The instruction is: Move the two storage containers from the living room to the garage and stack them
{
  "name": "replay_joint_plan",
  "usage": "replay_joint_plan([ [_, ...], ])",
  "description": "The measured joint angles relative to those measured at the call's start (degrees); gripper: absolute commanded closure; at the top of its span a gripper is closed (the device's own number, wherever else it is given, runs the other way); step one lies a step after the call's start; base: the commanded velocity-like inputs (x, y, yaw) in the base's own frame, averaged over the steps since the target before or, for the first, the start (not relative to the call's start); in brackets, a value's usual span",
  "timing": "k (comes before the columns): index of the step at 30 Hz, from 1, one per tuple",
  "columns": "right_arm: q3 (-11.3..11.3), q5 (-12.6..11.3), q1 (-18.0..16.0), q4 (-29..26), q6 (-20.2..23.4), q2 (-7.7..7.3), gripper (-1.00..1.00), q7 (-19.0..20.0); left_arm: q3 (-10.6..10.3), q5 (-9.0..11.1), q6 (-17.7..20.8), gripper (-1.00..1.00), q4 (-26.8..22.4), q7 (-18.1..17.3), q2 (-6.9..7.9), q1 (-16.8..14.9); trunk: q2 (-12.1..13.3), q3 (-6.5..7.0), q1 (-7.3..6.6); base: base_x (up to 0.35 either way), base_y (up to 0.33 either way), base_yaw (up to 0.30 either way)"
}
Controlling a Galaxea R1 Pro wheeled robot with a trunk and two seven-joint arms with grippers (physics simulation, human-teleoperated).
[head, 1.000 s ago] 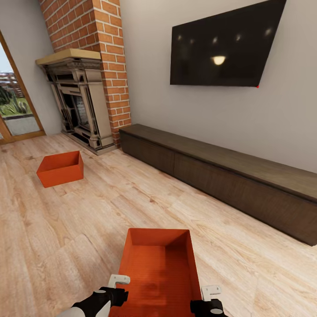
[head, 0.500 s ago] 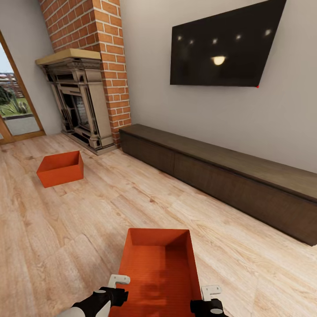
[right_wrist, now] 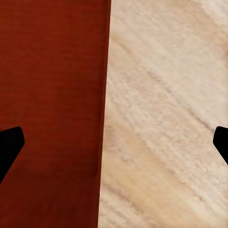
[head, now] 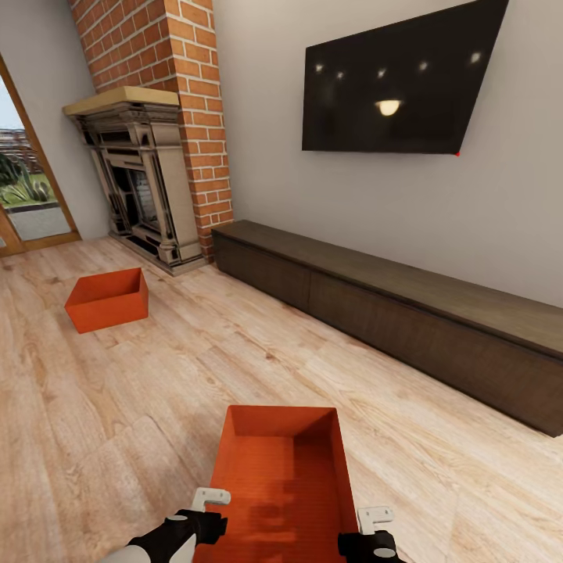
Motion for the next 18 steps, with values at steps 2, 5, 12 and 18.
replay_joint_plan([
  [2,0.00,0.01,0.00,0.00,0.00,-0.02,-1.00,0.00,0.00,0.10,-0.04,-1.00,0.22,-0.01,0.35,0.00,0.00,0.00,0.00,0.000,0.000,0.000],
  [5,0.02,0.04,0.00,0.00,0.00,-0.04,-1.00,0.00,0.06,0.35,-0.01,-1.00,1.25,0.00,1.35,0.00,0.00,0.00,0.00,0.000,0.000,0.000],
  [12,0.00,0.00,0.00,-0.07,-0.05,-0.10,-1.00,0.00,0.12,2.41,0.12,-1.00,2.30,-0.04,2.32,0.01,0.00,0.00,0.00,0.000,0.000,0.000],
  [18,0.03,-0.01,0.00,-0.16,-0.04,-0.02,-1.00,0.01,0.10,3.61,0.06,-1.00,2.36,-0.05,2.94,0.02,0.00,0.00,0.00,0.000,0.000,0.000],
])
